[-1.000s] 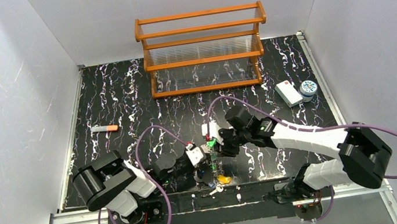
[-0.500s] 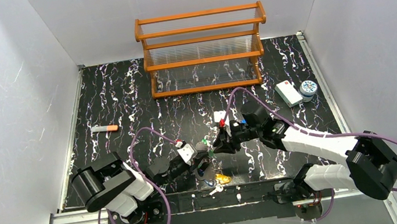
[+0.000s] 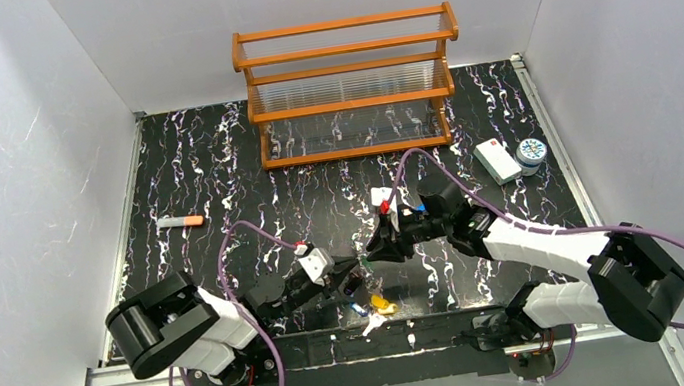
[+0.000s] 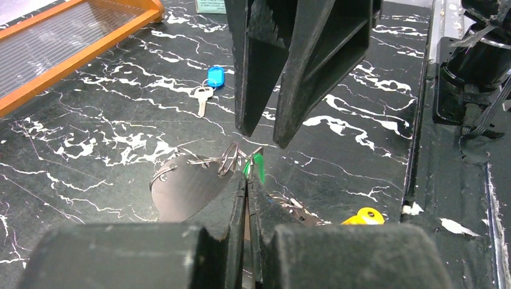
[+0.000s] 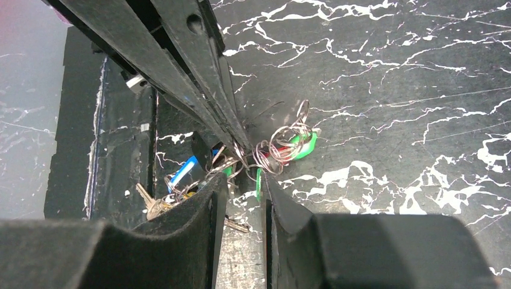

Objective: Put the keys on the keyring
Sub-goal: Adjust the key on the keyring.

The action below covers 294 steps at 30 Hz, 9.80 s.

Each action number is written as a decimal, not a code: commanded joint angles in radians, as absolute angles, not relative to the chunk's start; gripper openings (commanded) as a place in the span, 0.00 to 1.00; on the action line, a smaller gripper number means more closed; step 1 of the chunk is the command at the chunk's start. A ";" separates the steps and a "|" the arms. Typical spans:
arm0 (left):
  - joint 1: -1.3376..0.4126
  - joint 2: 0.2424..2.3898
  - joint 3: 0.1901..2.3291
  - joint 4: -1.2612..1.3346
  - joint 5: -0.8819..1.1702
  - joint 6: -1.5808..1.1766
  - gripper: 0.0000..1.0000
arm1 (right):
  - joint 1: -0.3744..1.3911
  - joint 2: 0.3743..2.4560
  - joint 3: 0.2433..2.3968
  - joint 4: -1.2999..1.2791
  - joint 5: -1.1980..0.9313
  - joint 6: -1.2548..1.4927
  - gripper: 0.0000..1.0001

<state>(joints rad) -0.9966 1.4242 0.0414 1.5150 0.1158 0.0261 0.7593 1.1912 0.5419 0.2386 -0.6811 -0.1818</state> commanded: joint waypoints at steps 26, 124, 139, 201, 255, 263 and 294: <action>-0.991 1.323 0.035 1.787 0.084 0.014 0.00 | 0.753 1.381 0.585 0.283 -0.772 -0.191 0.01; -0.991 1.180 0.066 1.339 0.120 0.206 0.38 | 0.805 1.391 0.776 -0.254 -0.491 -0.479 0.01; -0.991 1.465 0.173 1.335 0.291 0.253 0.33 | 0.873 1.572 0.933 -0.555 -0.344 -0.572 0.01; -0.997 1.632 0.091 1.612 0.247 0.255 0.29 | 0.934 1.427 0.830 -0.347 -0.456 -0.538 0.01; -1.008 1.509 0.155 1.371 0.396 0.284 0.25 | 0.935 1.383 0.857 -0.336 -0.512 -0.560 0.01; -1.011 1.534 0.168 1.371 0.377 0.284 0.07 | 0.935 1.384 0.855 -0.342 -0.509 -0.561 0.01; -1.011 1.460 0.152 1.307 0.335 0.256 0.08 | 0.934 1.383 0.860 -0.340 -0.500 -0.561 0.01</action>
